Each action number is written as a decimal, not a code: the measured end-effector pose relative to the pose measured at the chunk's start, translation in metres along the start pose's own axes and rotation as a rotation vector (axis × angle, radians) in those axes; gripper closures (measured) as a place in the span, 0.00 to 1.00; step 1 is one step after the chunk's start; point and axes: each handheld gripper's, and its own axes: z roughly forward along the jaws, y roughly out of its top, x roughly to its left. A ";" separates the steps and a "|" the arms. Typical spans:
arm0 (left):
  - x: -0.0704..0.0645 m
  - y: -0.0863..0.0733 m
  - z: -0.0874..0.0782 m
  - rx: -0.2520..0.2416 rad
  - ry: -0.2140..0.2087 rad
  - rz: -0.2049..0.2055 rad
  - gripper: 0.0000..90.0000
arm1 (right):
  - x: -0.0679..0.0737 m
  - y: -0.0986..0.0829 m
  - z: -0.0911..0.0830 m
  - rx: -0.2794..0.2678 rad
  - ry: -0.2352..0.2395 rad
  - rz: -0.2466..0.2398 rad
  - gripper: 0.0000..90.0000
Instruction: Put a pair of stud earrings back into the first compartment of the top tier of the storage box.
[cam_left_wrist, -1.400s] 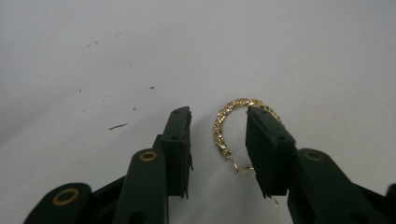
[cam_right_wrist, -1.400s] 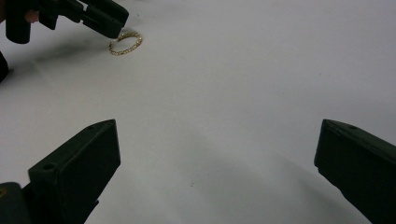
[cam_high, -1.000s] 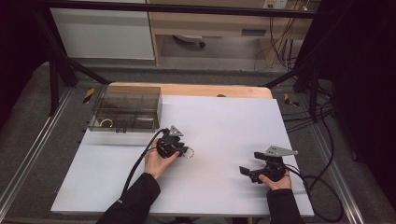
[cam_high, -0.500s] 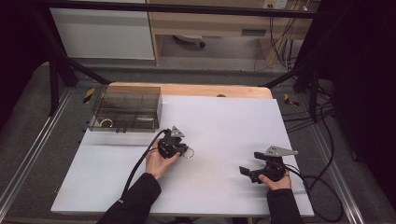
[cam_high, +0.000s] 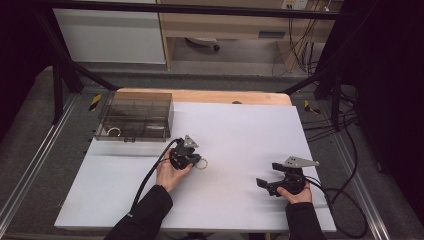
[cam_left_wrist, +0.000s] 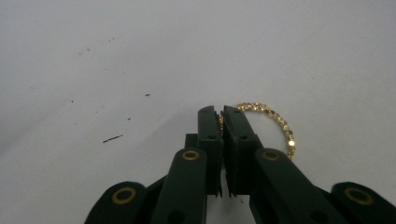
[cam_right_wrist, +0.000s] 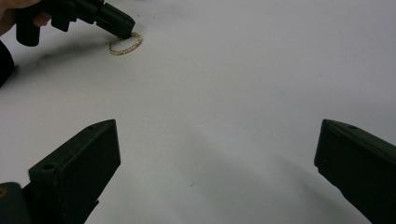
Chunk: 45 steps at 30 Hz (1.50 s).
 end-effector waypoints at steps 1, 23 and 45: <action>0.000 0.000 0.000 0.000 -0.001 0.001 0.96 | 0.000 0.000 0.000 -0.002 0.000 -0.001 0.01; 0.000 0.003 -0.017 -0.037 -0.027 0.001 0.96 | 0.000 0.000 0.000 0.003 -0.002 0.001 0.01; 0.008 -0.006 -0.052 -0.043 -0.017 0.011 0.96 | 0.000 -0.001 0.001 0.005 -0.006 -0.005 0.01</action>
